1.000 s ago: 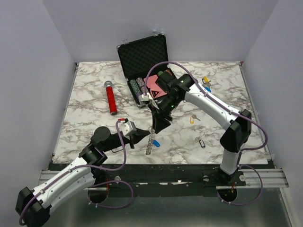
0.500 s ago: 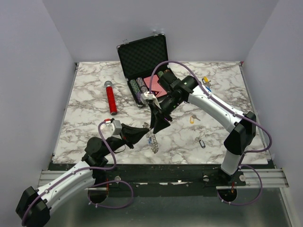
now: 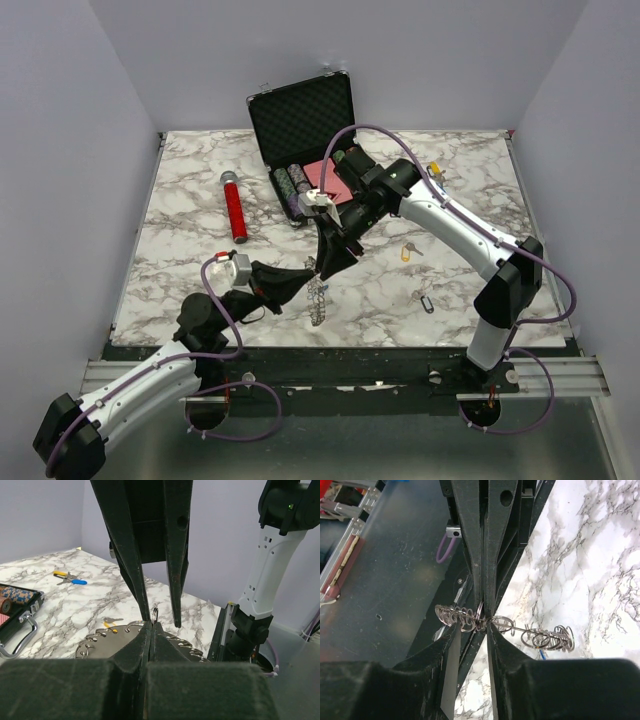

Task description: Put the keys on the keyring

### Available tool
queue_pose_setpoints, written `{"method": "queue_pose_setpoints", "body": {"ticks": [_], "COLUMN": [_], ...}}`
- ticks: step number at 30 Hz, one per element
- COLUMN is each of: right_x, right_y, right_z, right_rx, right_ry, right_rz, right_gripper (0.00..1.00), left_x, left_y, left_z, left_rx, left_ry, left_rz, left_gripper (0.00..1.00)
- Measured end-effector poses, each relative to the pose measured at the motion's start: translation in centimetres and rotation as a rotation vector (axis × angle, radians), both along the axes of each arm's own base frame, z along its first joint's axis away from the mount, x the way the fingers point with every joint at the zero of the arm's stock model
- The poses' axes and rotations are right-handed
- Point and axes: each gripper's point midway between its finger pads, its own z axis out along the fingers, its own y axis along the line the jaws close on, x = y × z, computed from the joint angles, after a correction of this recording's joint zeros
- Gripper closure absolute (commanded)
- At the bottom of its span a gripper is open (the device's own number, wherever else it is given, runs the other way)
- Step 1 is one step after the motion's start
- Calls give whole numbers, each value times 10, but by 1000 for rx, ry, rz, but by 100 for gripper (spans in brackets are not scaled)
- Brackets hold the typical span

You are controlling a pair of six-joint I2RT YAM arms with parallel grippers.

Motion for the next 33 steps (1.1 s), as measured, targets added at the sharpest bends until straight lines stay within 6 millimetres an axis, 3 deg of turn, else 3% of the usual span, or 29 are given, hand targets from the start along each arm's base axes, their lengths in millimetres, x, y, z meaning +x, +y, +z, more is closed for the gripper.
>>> {"method": "queue_pose_setpoints", "body": {"ticks": [4,8,16,20,21,26,33], "right_x": [1,3,8,11,11,15,18], "right_y": [1,1,3,2,2,-3,-5], "right_z": [2,2,2,-1,-1,-5,-24], "right_rx": [9,11,-21,-46,-52,-95,-171], "right_ry": [3,8,36,21,16,-25,-94], "right_rz": [-1,-9,-54,-67,-68,-63,-41], "right_gripper": [88,99,99,99,99,99,99], "left_x": [0,1,3,5,6,6,8], "left_y": [0,0,1,1,1,4,5], "left_z": [0,1,0,-4,-4,-3,1], "left_rx": [-4,-6,-4,41,56,168,330], "left_ry": [5,7,8,1,0,-30,-69], "left_rz": [-1,3,16,30,33,53,55], "left_gripper": [100,100,99,56,50,39,39]}}
